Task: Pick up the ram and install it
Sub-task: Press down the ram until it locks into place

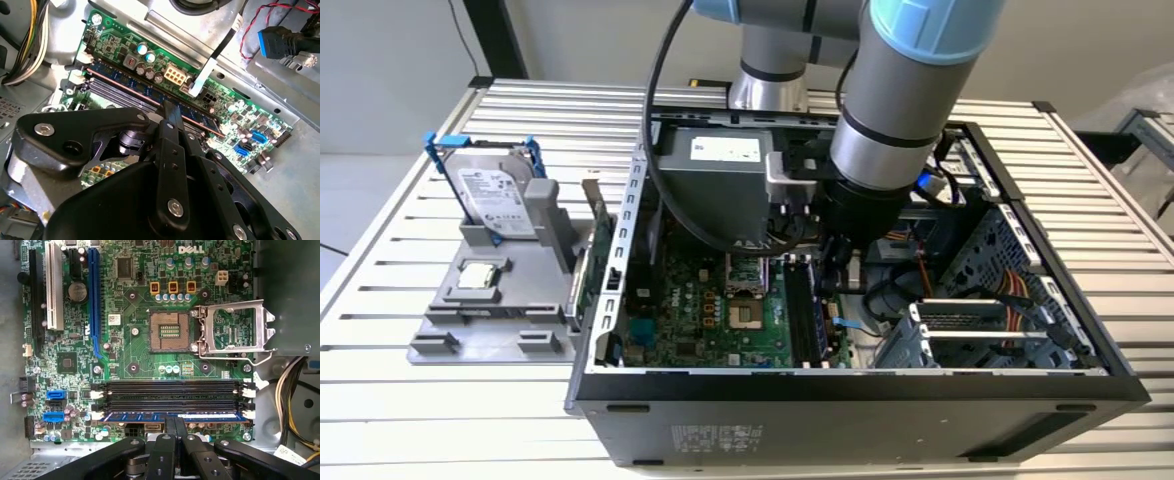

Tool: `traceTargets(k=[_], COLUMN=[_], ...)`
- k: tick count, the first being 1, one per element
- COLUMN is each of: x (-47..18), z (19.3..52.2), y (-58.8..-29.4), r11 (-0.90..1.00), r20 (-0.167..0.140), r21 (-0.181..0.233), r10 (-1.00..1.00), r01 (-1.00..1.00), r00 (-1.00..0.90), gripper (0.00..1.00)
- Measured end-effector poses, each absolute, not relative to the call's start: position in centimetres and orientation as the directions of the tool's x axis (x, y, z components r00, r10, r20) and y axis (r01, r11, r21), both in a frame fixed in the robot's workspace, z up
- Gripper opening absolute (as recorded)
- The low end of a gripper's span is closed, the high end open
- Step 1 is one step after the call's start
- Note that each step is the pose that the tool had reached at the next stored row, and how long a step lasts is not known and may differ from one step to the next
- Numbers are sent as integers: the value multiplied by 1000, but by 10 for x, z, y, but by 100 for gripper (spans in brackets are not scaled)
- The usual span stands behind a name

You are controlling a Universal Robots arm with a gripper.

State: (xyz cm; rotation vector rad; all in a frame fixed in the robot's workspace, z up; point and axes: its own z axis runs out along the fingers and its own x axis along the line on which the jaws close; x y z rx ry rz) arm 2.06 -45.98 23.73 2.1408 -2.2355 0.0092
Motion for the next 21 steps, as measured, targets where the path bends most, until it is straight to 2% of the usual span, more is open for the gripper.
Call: traceTargets(k=[21], x=[20], z=[228], y=[-460], r11=[43], r20=[38], r21=[28], r10=[-998], r01=[-999], r00=[-42], gripper=[0])
